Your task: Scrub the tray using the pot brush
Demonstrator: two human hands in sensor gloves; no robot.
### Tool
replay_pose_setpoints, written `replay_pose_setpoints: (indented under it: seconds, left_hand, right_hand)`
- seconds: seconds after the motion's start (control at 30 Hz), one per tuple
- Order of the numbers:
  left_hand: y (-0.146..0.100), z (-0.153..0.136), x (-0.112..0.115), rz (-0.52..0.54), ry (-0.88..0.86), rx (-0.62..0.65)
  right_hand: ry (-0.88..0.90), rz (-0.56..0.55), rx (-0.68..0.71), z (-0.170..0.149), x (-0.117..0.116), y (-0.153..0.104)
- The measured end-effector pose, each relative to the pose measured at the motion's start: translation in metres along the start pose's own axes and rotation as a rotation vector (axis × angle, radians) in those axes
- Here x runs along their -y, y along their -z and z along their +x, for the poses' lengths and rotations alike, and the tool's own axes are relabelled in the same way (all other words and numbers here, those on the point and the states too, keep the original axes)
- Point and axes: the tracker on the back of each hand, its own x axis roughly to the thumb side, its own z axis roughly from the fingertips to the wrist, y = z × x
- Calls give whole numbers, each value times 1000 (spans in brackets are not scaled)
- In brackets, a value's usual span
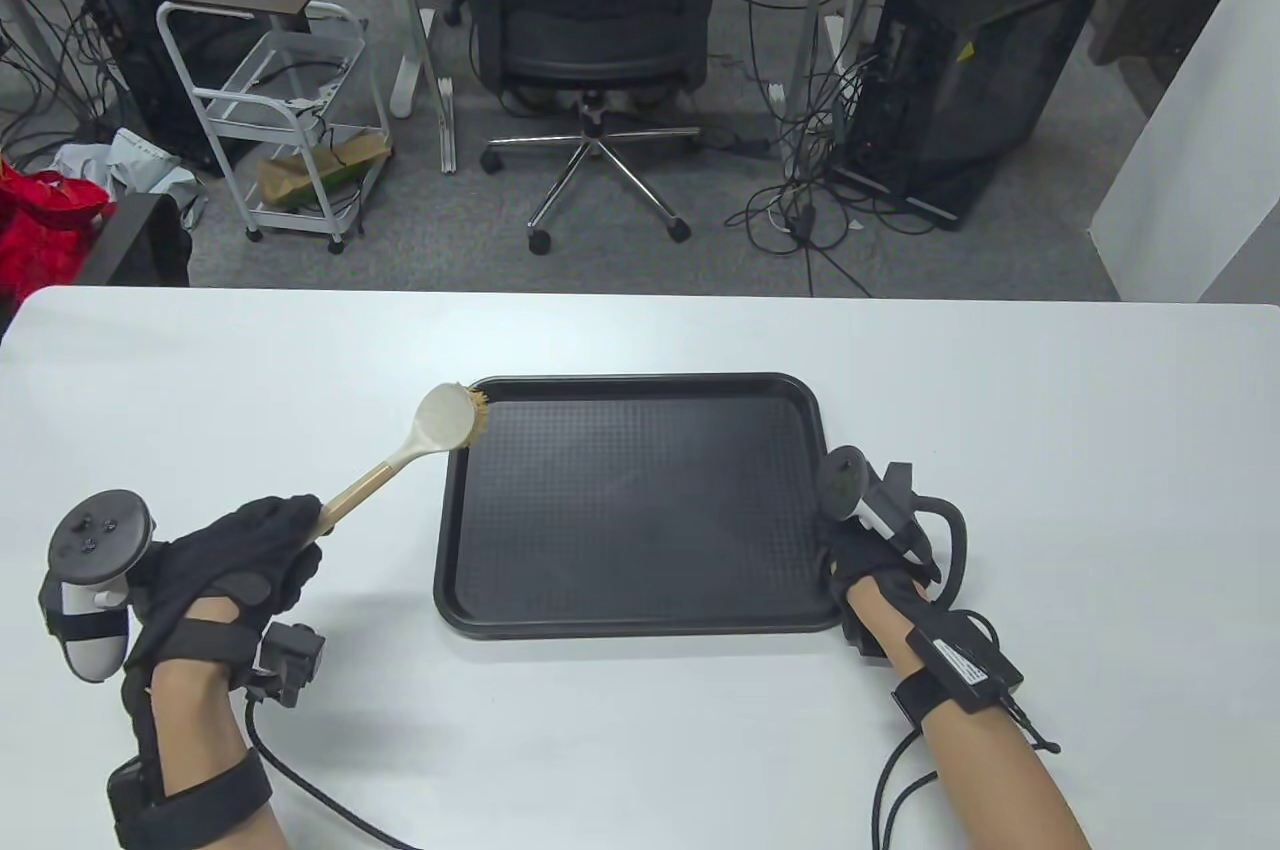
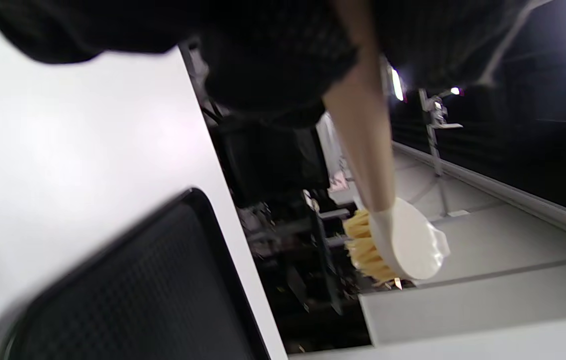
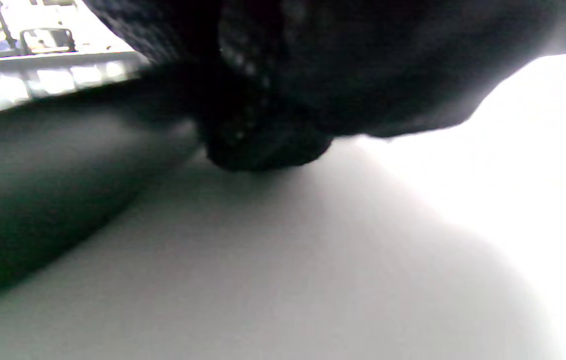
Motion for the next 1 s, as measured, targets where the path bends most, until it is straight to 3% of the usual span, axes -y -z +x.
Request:
replay_pose_setpoints:
  seconds: [0.1,0.27,0.4,0.67,0.77,0.87,1.0]
  left_hand:
    - [-7,-10,0,-66,14,15]
    - [-20,-21,-2,-13,86,-65]
    - [-28,-23,0,-24,81,-37]
    - [-34,-22,9,-29,106,-28]
    - [-27,-15,26,-52,150,3]
    - [-17,-5,58,-36,268,19]
    - [1,3,111,-90,421,136]
  right_hand:
    - [-34,-10,-10,8,3,20]
    - [-16,-9,-32,18,7,50]
    - [6,-8,-50,25,10,69]
    - [17,-12,-67,31,12,87]
    - [38,3,-75,28,12,87]
    - [13,53,-128,28,18,80]
    - [77,-75,-76,26,39,55]
